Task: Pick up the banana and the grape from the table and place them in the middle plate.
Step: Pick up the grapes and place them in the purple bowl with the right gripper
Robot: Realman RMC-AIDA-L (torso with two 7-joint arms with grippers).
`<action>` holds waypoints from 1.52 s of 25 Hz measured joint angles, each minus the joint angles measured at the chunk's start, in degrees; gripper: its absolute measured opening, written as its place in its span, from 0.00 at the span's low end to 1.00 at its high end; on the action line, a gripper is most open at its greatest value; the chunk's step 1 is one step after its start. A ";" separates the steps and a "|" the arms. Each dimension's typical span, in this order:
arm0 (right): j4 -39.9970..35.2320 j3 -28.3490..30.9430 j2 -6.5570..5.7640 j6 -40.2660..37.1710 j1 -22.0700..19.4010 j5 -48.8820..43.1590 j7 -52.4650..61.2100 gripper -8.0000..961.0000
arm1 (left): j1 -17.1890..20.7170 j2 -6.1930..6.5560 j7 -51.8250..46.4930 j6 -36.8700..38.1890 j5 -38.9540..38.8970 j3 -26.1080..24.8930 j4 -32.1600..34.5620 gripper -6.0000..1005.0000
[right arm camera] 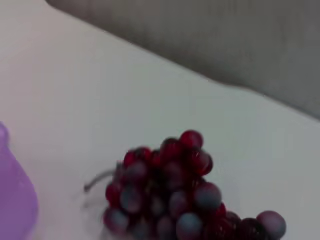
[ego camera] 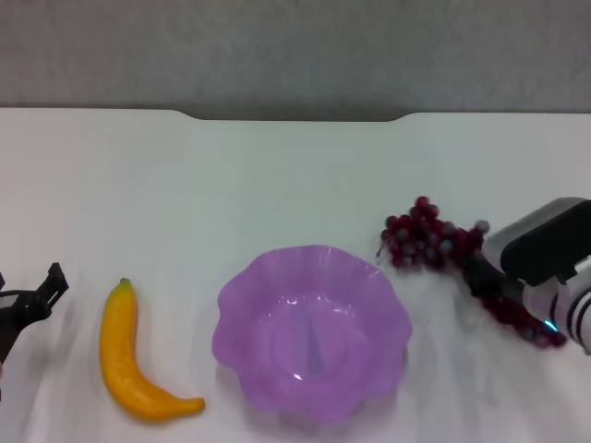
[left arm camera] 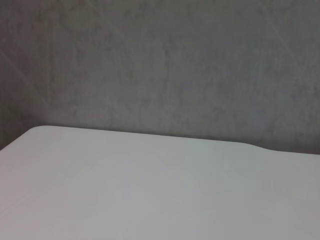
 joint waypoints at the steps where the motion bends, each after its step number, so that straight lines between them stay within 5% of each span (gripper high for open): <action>1: 0.00 -1.01 0.01 -1.69 0.00 0.02 0.04 0.24 | 0.00 0.00 -0.05 0.00 -0.01 0.00 0.02 0.80; 28: 2.75 -14.67 -0.33 -40.85 -6.91 -5.22 4.01 0.24 | 0.07 -0.03 0.30 0.00 -0.09 0.00 0.24 0.79; 38: 6.47 -16.60 -0.35 -46.78 -7.42 -8.55 4.49 0.24 | 0.90 -0.18 -0.09 1.56 -0.08 0.26 -0.04 0.79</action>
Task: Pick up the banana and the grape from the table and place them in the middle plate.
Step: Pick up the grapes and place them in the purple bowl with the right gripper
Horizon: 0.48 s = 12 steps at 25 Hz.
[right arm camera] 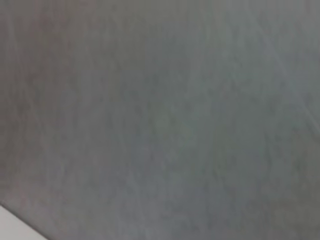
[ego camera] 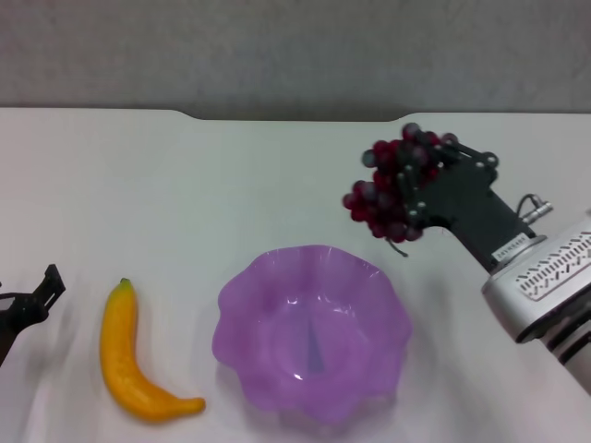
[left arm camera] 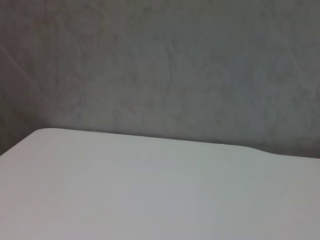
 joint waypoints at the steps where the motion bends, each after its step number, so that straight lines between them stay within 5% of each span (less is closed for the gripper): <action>1: 0.60 -0.18 0.02 0.20 0.06 -0.84 0.02 0.24 | 0.00 0.00 -0.01 0.01 0.00 0.01 0.00 0.79; 12: 2.62 -6.32 0.41 4.44 1.57 -1.90 -0.15 0.25 | -0.44 -0.07 -0.07 0.06 0.02 0.29 -0.41 0.78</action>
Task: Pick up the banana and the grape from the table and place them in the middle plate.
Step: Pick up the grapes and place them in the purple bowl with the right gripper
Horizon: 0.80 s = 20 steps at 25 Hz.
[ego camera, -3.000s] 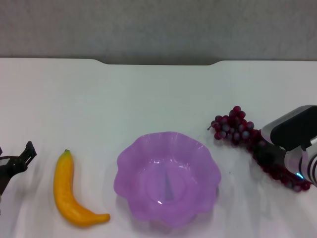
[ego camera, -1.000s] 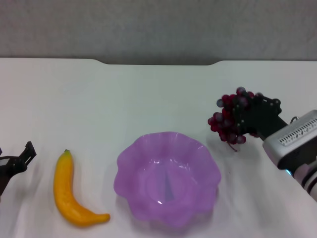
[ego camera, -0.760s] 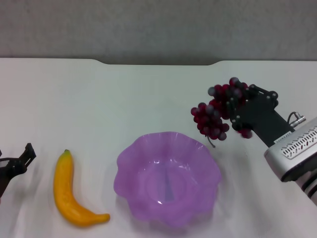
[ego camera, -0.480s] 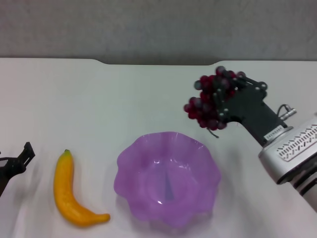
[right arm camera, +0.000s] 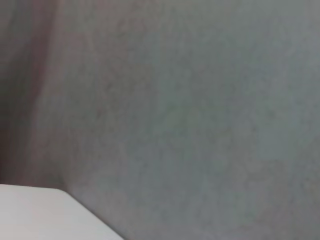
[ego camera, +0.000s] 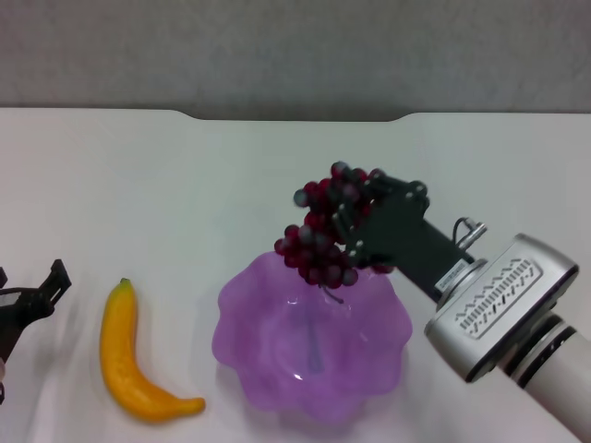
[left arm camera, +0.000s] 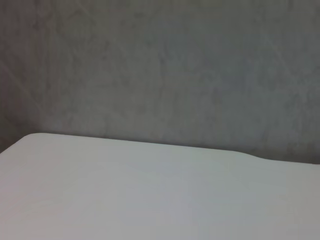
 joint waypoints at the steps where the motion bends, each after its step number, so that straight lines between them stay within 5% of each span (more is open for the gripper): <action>1: 0.01 -0.63 0.02 -0.04 0.01 0.07 0.06 0.25 | 0.01 0.00 0.00 0.02 0.05 0.02 -0.19 0.78; 20: -6.40 -5.34 0.33 1.46 1.57 0.82 8.63 0.30 | 0.11 -0.01 -0.03 0.06 0.54 0.16 -1.82 0.77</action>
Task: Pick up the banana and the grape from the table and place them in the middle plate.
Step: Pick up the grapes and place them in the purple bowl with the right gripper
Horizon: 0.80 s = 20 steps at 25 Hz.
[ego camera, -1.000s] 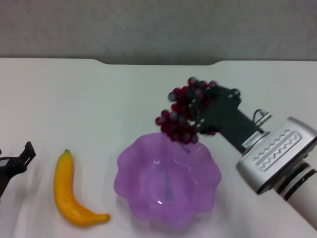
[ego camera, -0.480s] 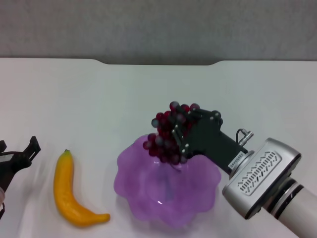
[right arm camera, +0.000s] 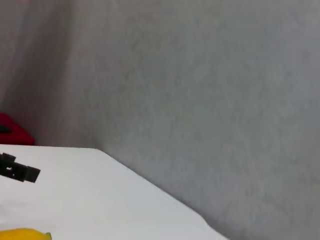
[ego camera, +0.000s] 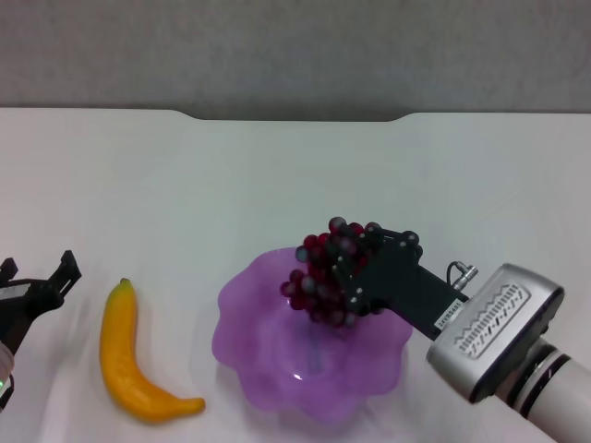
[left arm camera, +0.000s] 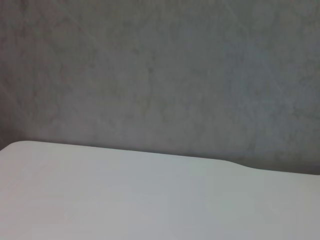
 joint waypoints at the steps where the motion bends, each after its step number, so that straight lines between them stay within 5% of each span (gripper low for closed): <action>1: -0.36 0.03 0.00 0.21 0.16 0.00 1.08 0.30 | -0.01 0.00 0.00 0.00 0.01 0.00 -0.02 0.77; 12: -0.34 0.63 -0.38 12.93 6.03 -0.40 13.33 0.33 | -0.08 0.00 0.07 -0.05 0.12 0.15 -0.02 0.77; 20: 0.80 0.11 -0.32 13.69 6.70 -0.61 15.90 0.38 | -0.04 -0.03 0.08 -0.02 0.15 0.17 0.00 0.76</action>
